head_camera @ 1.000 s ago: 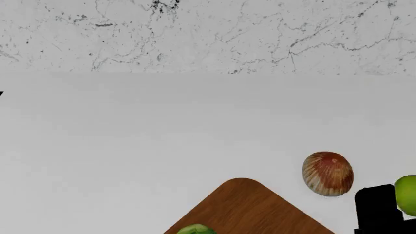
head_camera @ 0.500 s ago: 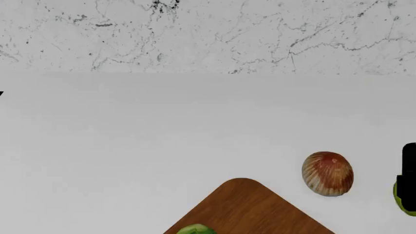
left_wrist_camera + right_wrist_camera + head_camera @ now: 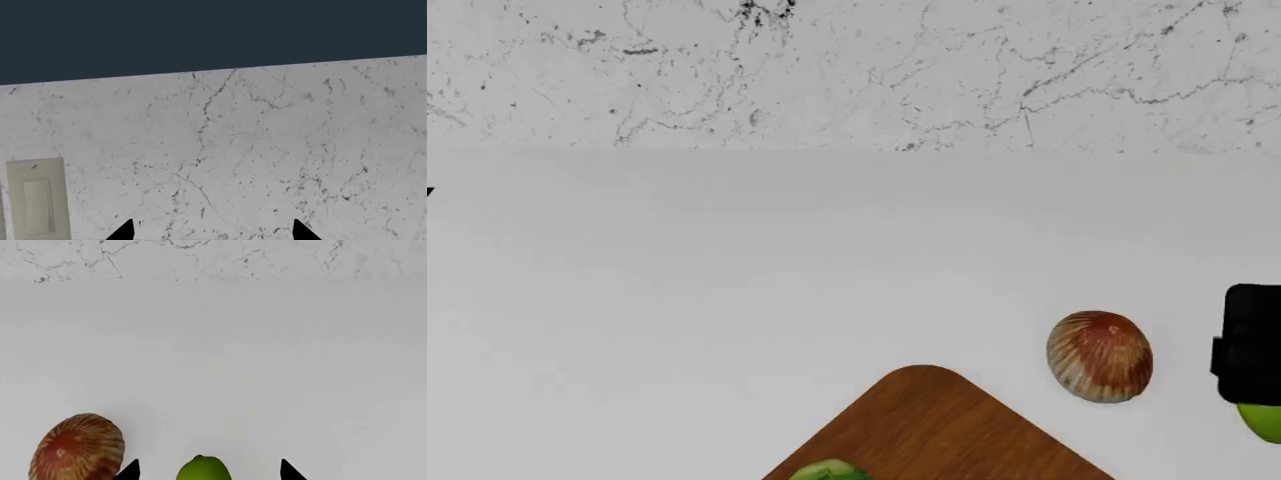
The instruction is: Clear the non-vegetable object off the cutting board and place the vegetables onto it.
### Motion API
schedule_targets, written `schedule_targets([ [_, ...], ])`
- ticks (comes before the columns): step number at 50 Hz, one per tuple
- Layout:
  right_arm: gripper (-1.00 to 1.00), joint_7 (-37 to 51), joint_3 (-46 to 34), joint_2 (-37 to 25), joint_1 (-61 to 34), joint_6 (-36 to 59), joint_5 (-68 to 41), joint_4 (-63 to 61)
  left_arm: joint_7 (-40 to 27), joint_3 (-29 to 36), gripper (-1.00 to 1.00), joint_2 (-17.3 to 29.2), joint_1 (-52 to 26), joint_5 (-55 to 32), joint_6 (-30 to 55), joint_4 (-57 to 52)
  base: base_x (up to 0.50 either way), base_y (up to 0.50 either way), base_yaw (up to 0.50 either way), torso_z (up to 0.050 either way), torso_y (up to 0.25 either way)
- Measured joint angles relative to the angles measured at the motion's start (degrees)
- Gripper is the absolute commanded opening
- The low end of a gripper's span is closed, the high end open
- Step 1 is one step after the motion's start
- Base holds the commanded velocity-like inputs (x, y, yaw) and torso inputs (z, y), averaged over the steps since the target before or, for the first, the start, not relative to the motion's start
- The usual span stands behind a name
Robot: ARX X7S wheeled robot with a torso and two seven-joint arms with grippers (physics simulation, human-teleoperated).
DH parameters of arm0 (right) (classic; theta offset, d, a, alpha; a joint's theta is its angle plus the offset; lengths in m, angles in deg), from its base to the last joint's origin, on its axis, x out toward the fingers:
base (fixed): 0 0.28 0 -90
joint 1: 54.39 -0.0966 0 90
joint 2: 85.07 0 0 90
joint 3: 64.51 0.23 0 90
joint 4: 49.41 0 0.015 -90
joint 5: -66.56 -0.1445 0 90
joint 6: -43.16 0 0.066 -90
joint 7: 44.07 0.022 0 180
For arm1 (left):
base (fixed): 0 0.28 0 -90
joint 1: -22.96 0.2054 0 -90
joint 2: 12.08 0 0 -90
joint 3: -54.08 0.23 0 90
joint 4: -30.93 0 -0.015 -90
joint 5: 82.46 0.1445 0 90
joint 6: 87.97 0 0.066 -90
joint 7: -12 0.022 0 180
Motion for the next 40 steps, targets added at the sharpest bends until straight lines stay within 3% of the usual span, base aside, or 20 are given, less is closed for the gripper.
schedule_targets([
  [40, 1.00, -7.4, -2.3, 1.0, 11.9, -13.3, 2.8, 5.4, -0.5, 0.9, 1.00, 0.2, 0.3, -0.1, -0.3, 0.2, 0.01, 0.00, 0.00, 0.000, 0.000],
])
